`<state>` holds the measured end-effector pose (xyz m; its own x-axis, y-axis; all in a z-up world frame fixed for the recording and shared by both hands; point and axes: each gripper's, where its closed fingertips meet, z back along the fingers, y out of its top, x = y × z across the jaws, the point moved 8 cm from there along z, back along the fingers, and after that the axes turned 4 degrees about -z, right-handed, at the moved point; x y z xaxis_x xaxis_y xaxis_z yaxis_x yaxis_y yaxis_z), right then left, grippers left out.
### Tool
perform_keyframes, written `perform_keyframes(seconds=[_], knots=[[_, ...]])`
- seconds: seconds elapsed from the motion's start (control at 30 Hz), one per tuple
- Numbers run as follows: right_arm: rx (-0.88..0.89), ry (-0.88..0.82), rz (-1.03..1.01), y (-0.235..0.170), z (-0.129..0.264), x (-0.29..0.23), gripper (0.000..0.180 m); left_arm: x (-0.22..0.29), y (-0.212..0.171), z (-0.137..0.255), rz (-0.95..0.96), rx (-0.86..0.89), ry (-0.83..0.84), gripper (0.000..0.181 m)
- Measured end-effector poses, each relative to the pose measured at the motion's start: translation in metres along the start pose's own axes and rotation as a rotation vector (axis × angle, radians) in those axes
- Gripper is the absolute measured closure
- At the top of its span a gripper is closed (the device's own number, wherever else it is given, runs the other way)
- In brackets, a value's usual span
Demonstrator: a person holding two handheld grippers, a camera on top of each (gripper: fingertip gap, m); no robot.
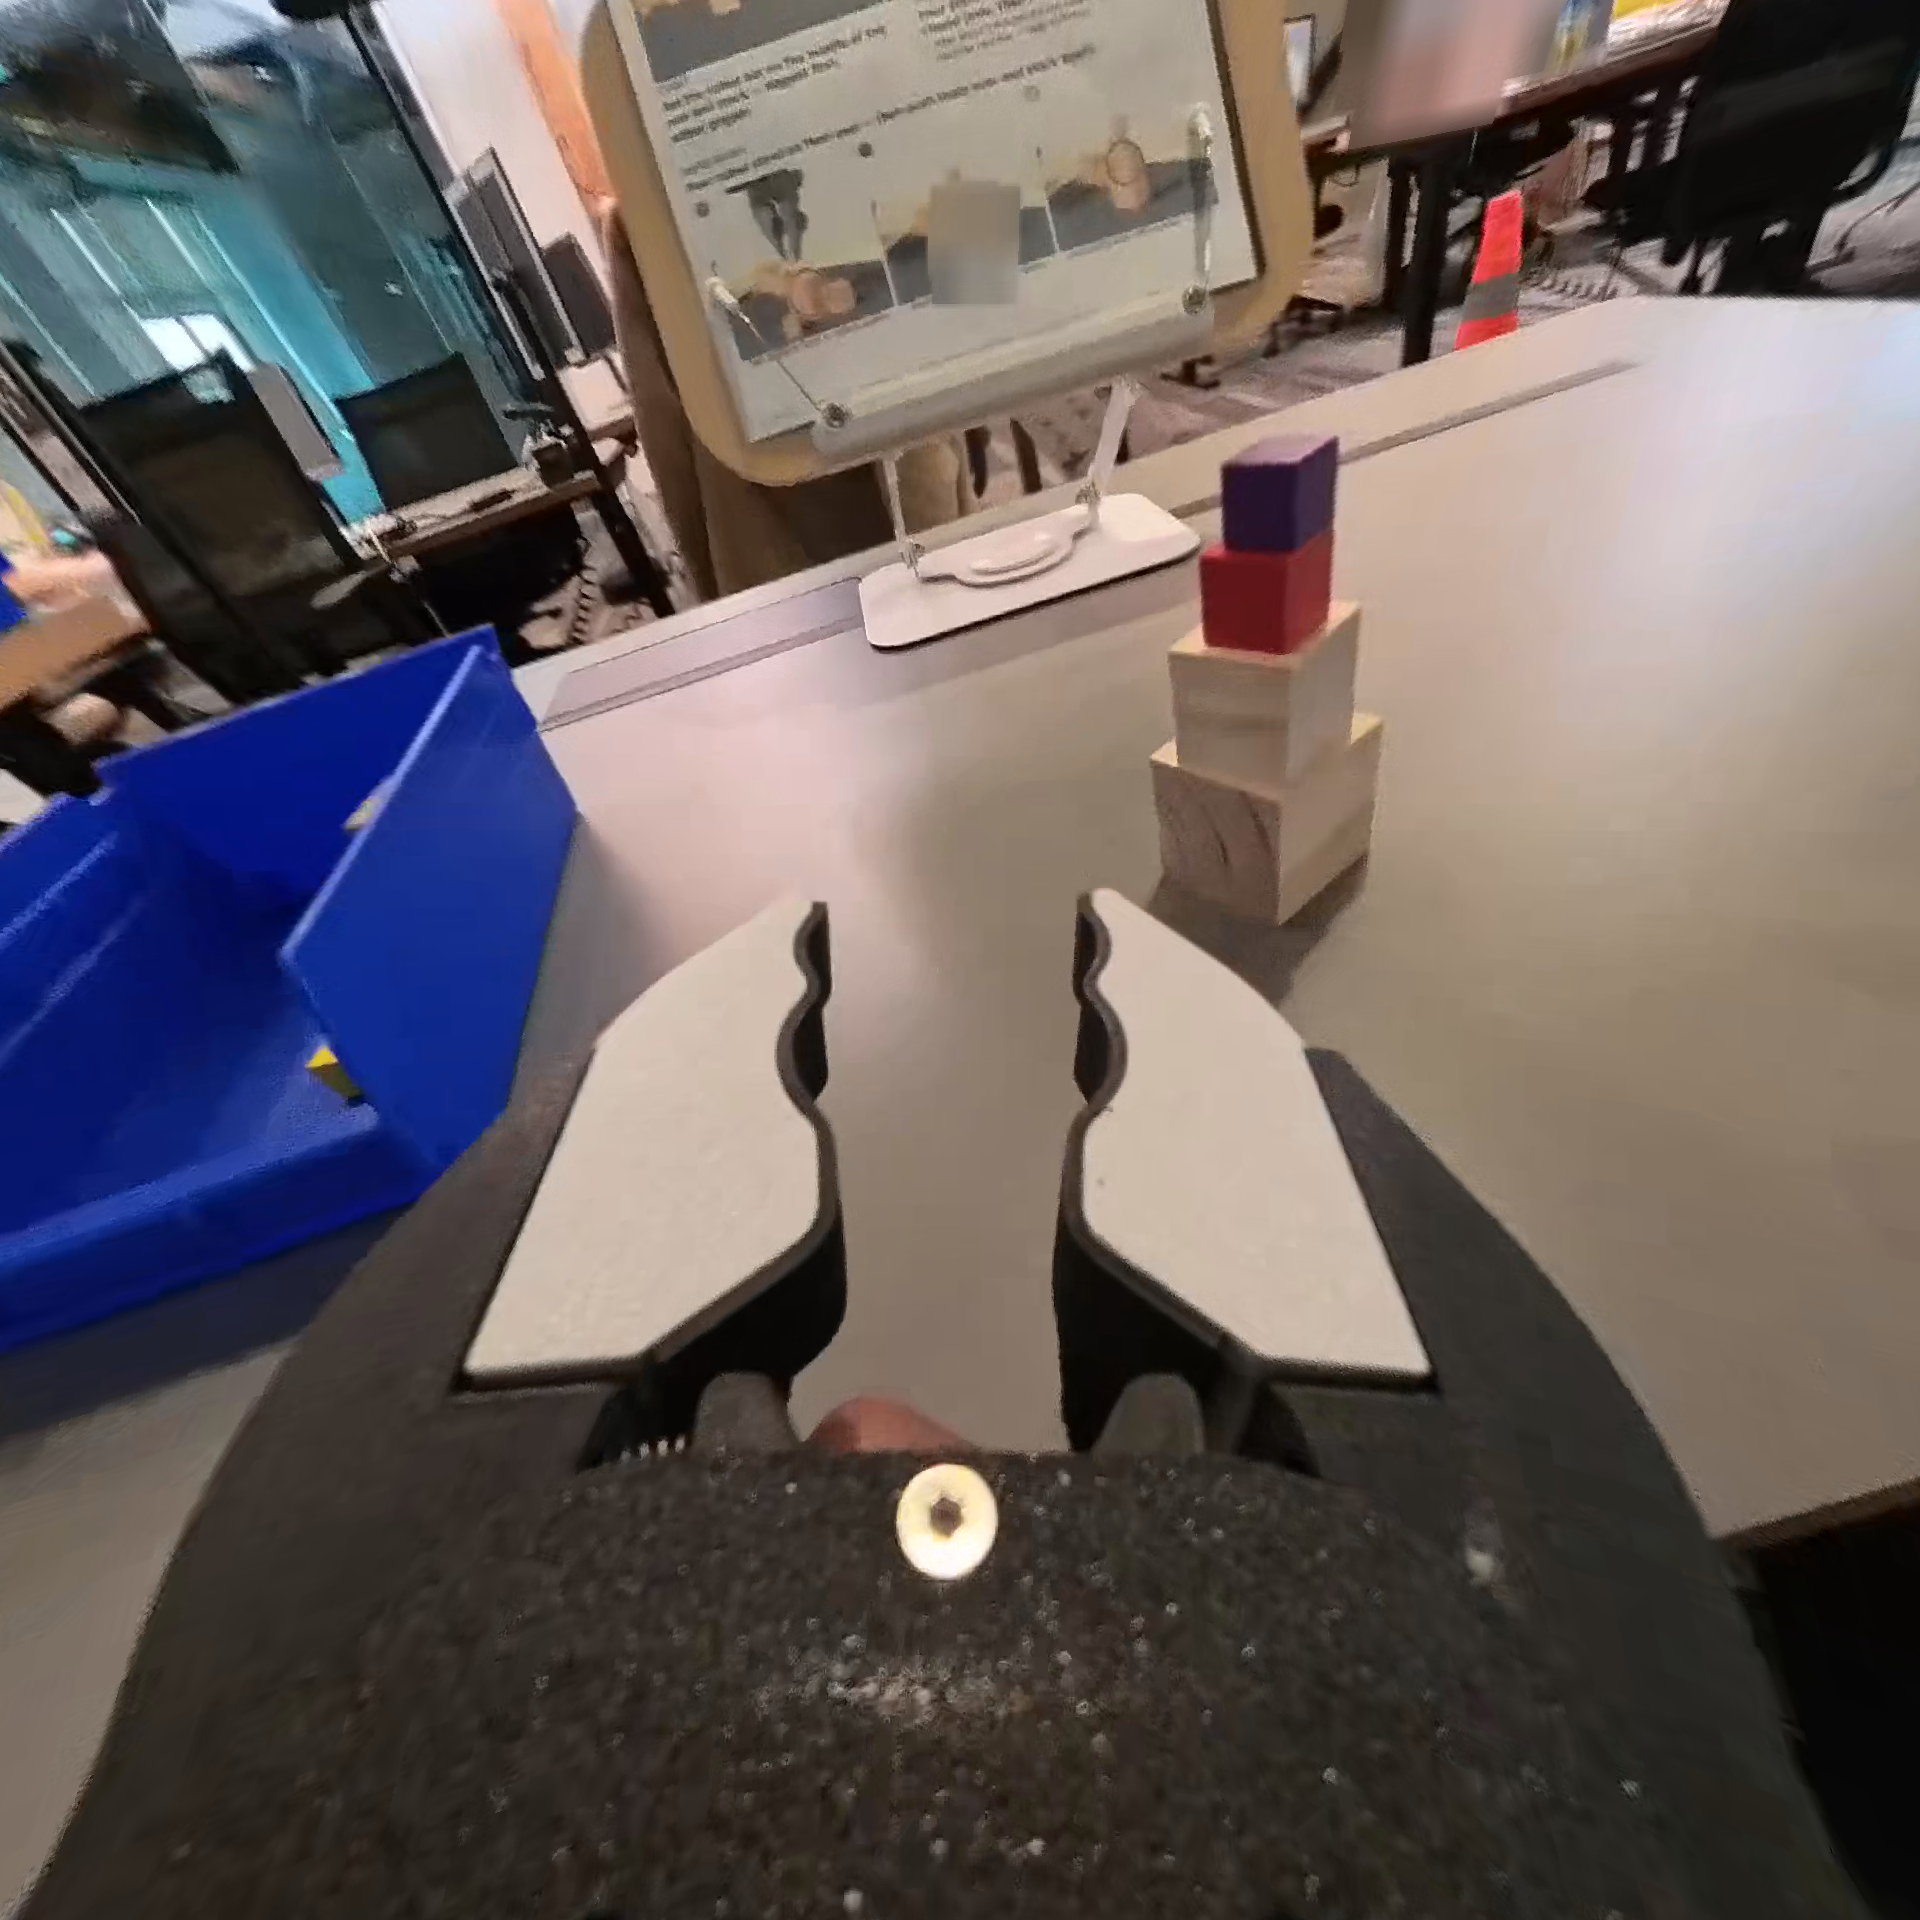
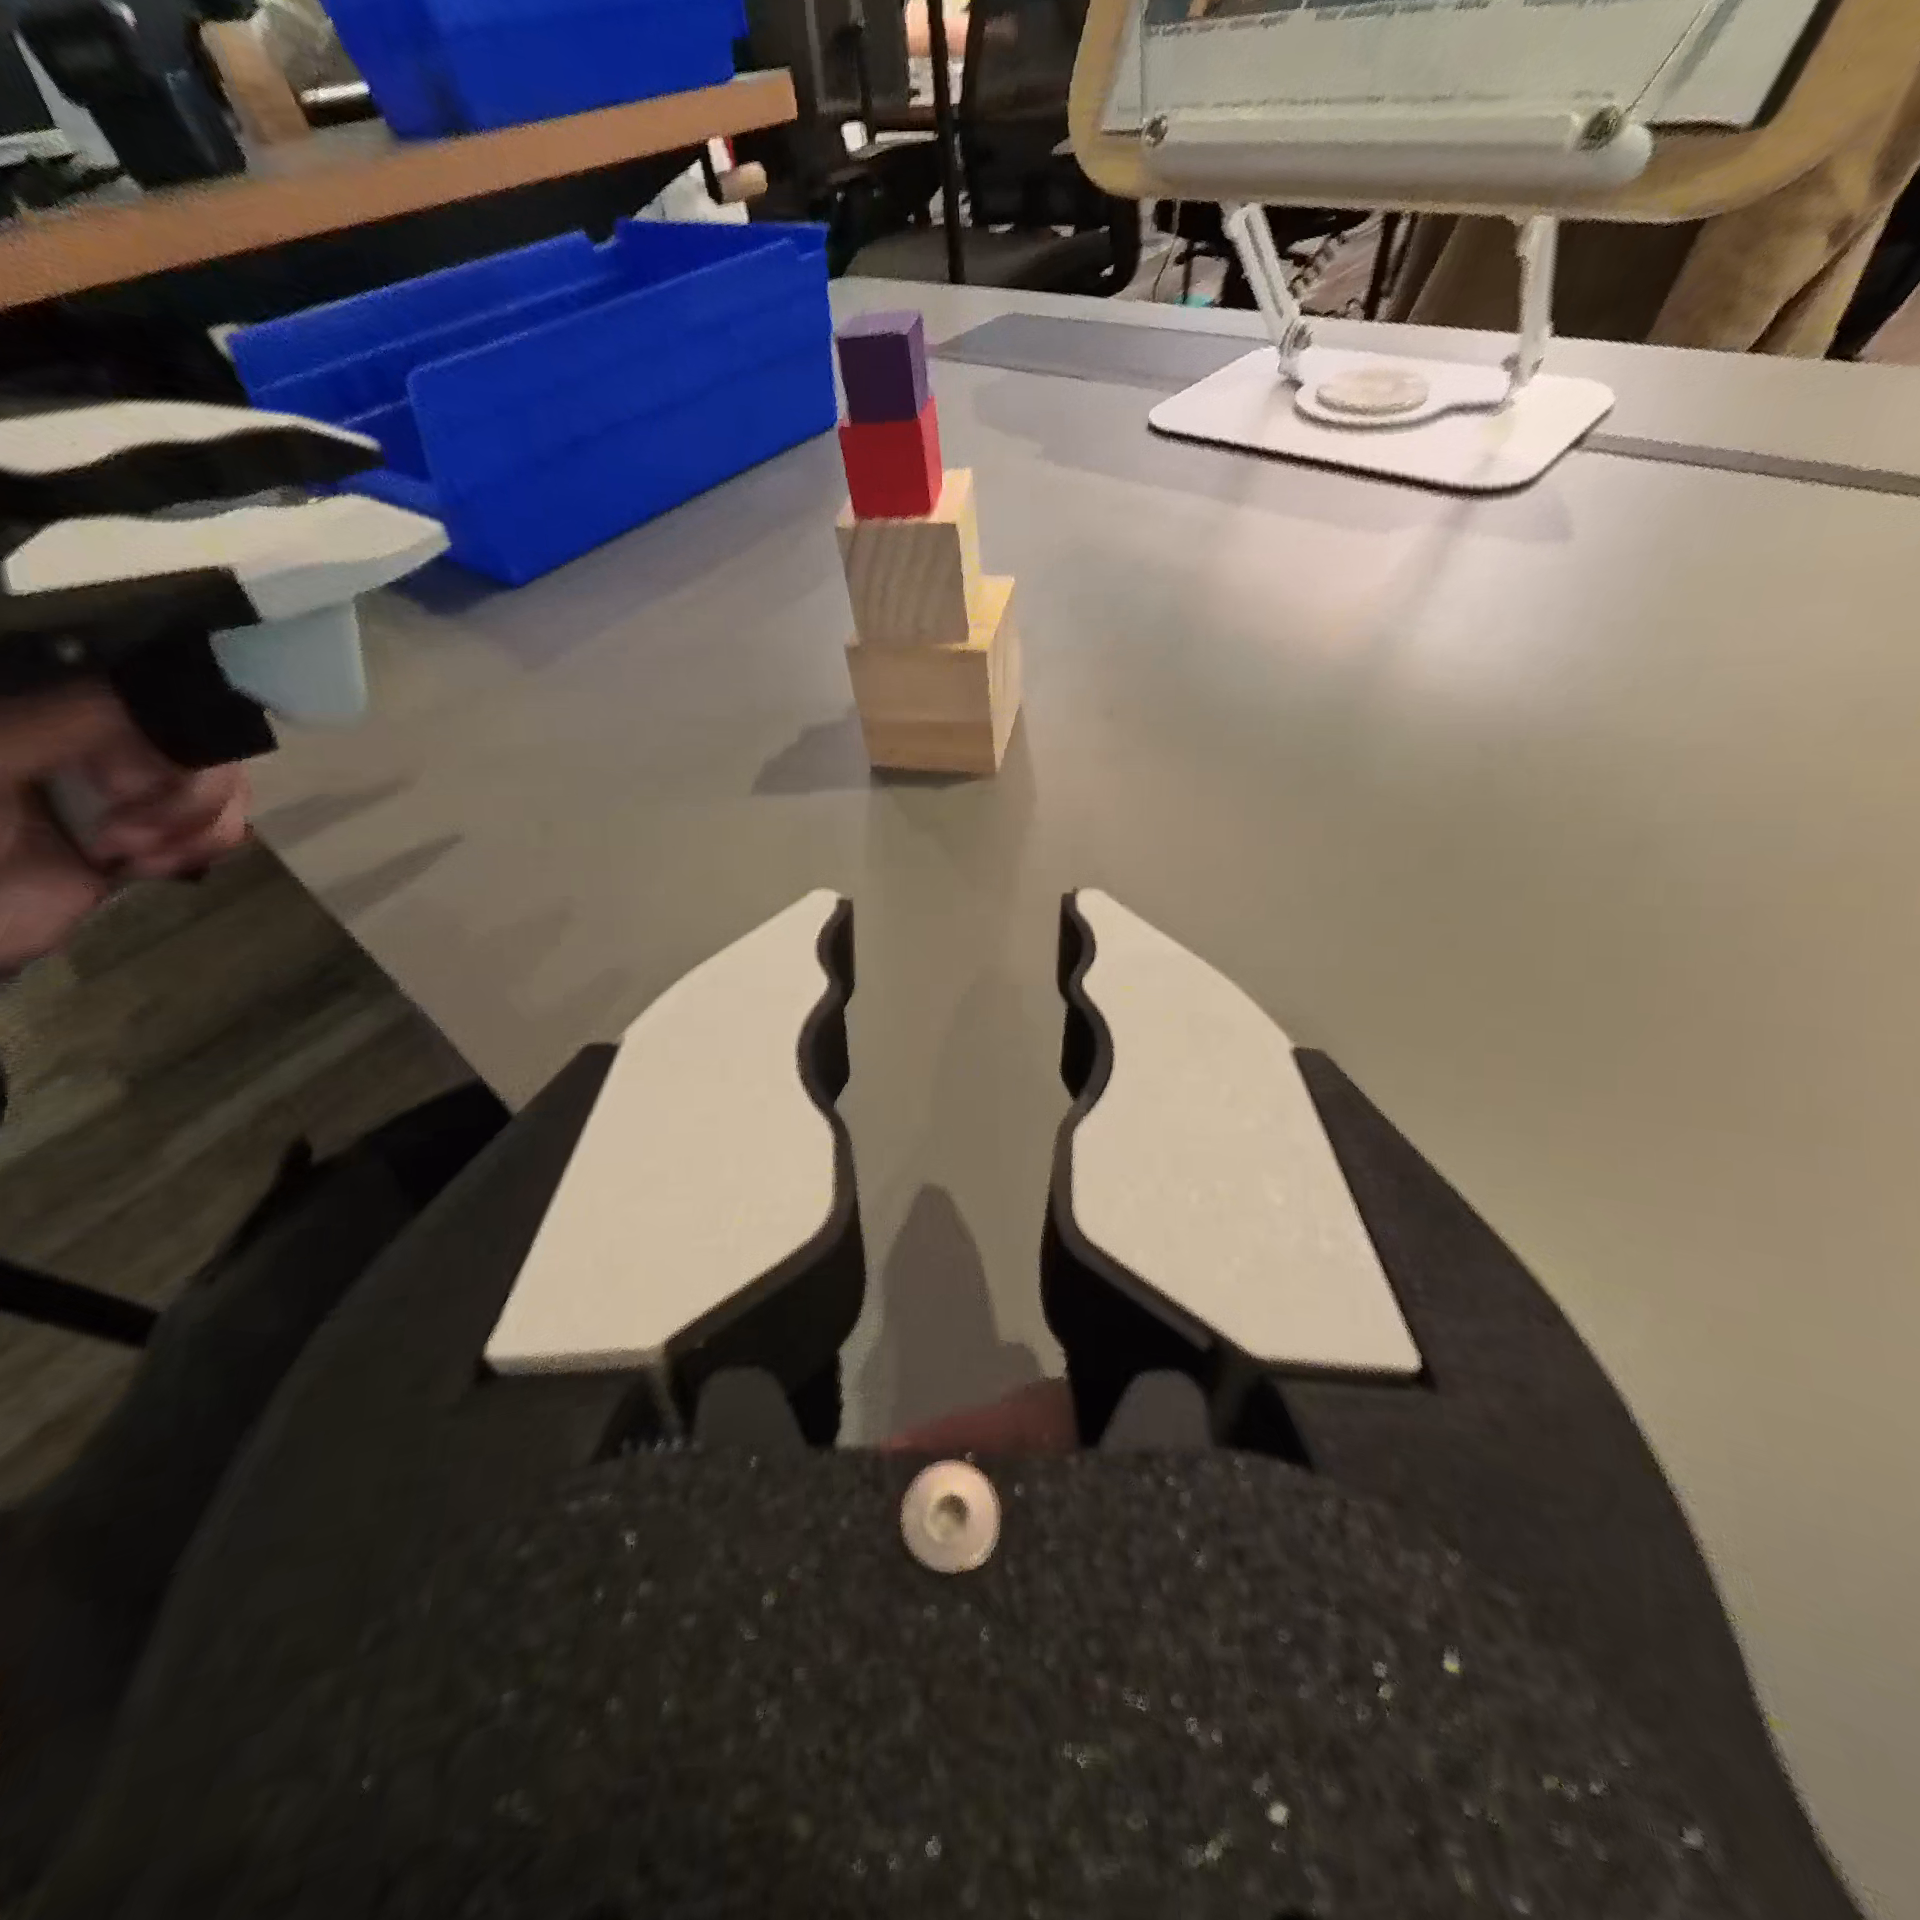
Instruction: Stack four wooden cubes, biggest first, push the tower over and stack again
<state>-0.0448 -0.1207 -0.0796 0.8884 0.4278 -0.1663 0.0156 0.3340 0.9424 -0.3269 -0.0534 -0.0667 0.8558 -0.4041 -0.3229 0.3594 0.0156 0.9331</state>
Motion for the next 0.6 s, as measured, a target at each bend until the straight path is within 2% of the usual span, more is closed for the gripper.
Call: perform_keyframes(seconds=[0.27, 0.37, 0.6], knots=[[0.002, -0.148, 0.145, 0.01, -0.04, -0.01, 0.142, 0.01, -0.007, 0.005, 0.119, -0.064, -0.096, 0.137], [0.006, -0.13, 0.062, 0.011, -0.049, -0.015, 0.142, 0.006, -0.009, 0.008, 0.133, -0.07, -0.098, 0.136], [-0.017, -0.167, 0.051, -0.003, -0.048, -0.023, 0.142, 0.01, -0.015, 0.007, 0.149, -0.108, -0.147, 0.135]])
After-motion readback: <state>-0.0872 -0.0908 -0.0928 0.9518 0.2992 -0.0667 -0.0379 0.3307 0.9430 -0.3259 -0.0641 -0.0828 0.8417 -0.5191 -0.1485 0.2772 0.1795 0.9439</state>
